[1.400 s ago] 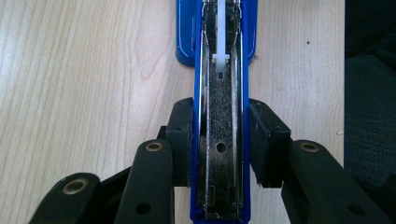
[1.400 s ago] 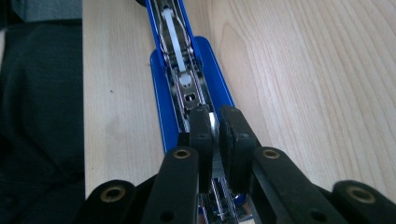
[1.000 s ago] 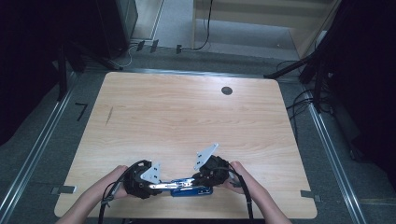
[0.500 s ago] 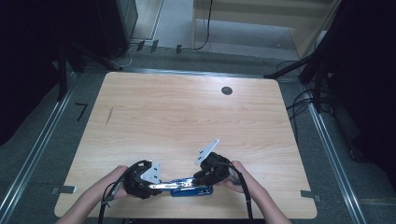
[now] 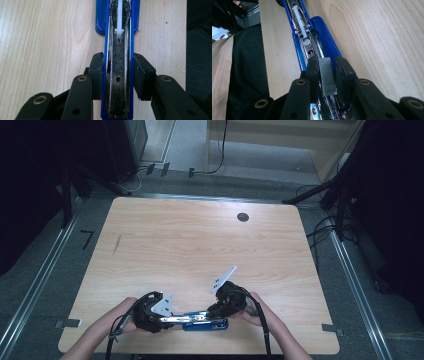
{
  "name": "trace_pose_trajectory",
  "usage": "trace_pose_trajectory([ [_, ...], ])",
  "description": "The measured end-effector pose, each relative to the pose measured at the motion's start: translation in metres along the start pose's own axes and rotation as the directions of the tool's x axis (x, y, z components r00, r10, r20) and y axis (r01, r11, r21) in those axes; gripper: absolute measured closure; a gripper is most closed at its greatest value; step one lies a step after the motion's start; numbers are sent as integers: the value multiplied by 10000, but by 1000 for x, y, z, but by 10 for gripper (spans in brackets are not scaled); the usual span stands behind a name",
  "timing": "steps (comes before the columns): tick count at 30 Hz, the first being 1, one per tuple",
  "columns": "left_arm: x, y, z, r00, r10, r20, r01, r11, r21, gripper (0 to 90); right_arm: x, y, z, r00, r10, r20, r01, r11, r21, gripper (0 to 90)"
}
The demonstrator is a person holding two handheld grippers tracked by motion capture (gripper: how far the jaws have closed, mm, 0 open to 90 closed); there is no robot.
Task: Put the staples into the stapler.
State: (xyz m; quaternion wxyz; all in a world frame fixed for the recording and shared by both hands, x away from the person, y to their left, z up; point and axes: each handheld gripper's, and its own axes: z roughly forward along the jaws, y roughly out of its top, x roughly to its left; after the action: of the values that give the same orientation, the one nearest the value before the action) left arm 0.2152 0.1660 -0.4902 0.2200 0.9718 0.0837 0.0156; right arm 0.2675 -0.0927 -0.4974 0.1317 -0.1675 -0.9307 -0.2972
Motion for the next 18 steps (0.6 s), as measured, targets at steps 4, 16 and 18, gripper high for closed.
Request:
trace_pose_trajectory([
  [4,0,0,0,10000,24,-20,-24,10000,8,655,1,0,-2,9998,-192,60,194,9996,-211,788],
  [16,0,1,0,10000,35,-47,-34,10000,9,654,7,0,-6,9965,-721,433,727,9973,-109,792],
  [18,0,0,0,10000,37,-42,-37,10000,9,654,10,0,-9,9947,-934,423,938,9956,-82,792],
])
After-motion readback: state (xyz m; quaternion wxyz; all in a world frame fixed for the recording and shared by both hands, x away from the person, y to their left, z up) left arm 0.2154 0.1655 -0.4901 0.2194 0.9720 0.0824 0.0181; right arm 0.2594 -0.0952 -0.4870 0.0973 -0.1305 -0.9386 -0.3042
